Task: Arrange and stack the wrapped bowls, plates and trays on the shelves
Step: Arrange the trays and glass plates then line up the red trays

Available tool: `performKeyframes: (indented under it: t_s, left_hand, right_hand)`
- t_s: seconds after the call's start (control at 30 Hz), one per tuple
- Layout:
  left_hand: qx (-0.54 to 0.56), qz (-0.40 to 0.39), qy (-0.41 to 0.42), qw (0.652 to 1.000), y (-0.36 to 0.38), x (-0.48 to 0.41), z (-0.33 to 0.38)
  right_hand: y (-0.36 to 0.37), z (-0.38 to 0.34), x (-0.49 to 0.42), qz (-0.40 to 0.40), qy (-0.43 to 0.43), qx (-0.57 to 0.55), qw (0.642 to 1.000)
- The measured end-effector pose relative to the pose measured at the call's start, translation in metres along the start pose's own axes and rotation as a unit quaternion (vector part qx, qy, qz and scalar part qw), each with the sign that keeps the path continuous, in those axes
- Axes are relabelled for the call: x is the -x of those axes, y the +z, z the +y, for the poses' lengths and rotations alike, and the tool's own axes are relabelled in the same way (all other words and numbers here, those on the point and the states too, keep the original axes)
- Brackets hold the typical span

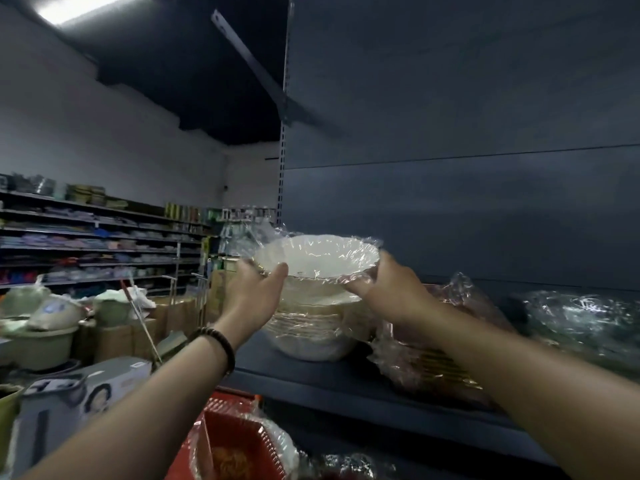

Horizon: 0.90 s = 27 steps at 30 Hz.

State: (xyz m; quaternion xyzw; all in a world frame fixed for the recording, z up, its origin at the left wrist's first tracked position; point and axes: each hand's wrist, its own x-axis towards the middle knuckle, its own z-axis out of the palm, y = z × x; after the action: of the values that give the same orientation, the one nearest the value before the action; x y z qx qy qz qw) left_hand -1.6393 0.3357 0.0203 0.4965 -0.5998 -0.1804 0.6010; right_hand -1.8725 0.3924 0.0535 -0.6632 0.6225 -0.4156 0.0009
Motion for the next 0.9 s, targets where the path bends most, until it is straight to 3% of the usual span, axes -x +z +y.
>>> performKeyframes:
  t_s: [0.13,0.23,0.53,0.67,0.9]
  left_hand:
    - [-0.064,-0.064,-0.033,0.995,0.015,-0.015,-0.022]
    - [-0.155,-0.084,0.011,0.984,0.021,-0.013,-0.028]
    - [-0.221,-0.057,0.085,0.97,0.026,-0.026,-0.054]
    - [-0.307,-0.042,0.164,0.937,0.024,-0.015,-0.057]
    - [-0.353,-0.08,0.143,0.921,0.017,-0.005,-0.045]
  right_hand:
    - [0.013,0.007,-0.015,-0.029,0.021,0.031,0.999]
    - [0.02,0.013,-0.02,-0.069,0.05,0.064,0.994]
    - [0.024,0.018,-0.023,-0.113,0.041,0.112,0.986]
    - [0.022,0.023,-0.026,-0.146,0.038,0.124,0.981]
    - [0.02,0.029,-0.03,-0.214,0.041,0.161,0.963]
